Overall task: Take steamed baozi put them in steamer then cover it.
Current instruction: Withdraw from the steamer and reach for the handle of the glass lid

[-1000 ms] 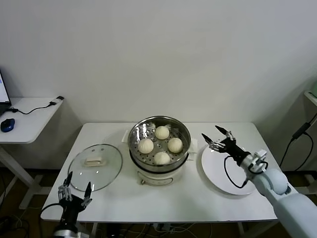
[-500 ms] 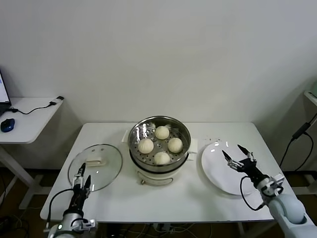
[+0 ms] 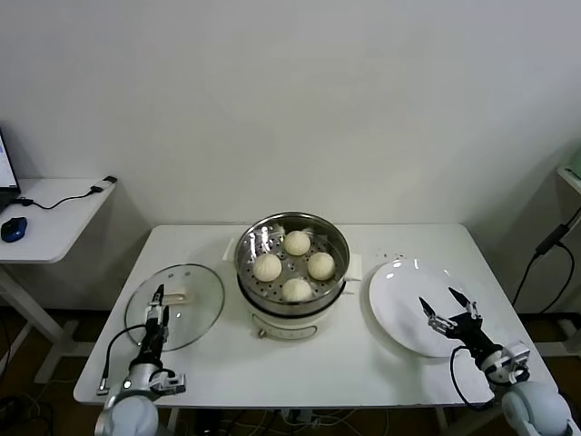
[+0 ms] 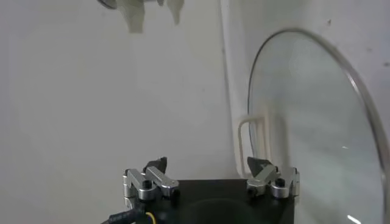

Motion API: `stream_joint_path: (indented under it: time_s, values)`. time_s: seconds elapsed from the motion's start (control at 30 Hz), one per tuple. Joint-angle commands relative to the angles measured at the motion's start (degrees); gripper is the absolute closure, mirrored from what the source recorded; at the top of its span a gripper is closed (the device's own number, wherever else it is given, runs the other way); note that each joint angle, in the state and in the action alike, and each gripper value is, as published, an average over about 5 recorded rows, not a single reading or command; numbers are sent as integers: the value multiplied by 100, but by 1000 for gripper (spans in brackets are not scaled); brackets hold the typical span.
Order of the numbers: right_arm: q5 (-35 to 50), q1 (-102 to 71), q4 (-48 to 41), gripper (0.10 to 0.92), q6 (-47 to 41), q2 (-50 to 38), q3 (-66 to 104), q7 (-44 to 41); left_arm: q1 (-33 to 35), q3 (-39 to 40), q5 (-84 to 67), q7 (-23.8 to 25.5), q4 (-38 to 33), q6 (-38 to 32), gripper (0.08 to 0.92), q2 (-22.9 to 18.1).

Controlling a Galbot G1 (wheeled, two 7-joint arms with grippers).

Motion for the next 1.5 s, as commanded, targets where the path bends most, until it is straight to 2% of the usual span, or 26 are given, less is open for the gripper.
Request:
stream_joint_path:
  time_s: [0.03, 0.53, 0.83, 1.5]
  values:
    - [-226, -134, -44, 203, 21, 113, 127, -4, -673, 48, 159, -190, 839, 79, 177, 40]
    - [-456, 231, -331, 203, 58, 328, -128, 8, -1257, 64, 136, -249, 1514, 211, 177, -17]
    - [-562, 246, -436, 203, 114, 431, -122, -23, -1341, 124, -22, -187, 1585, 130, 201, 67]
    - [-748, 265, -629, 203, 276, 591, -68, -131, -1199, 174, -386, -102, 1450, 105, 767, 189]
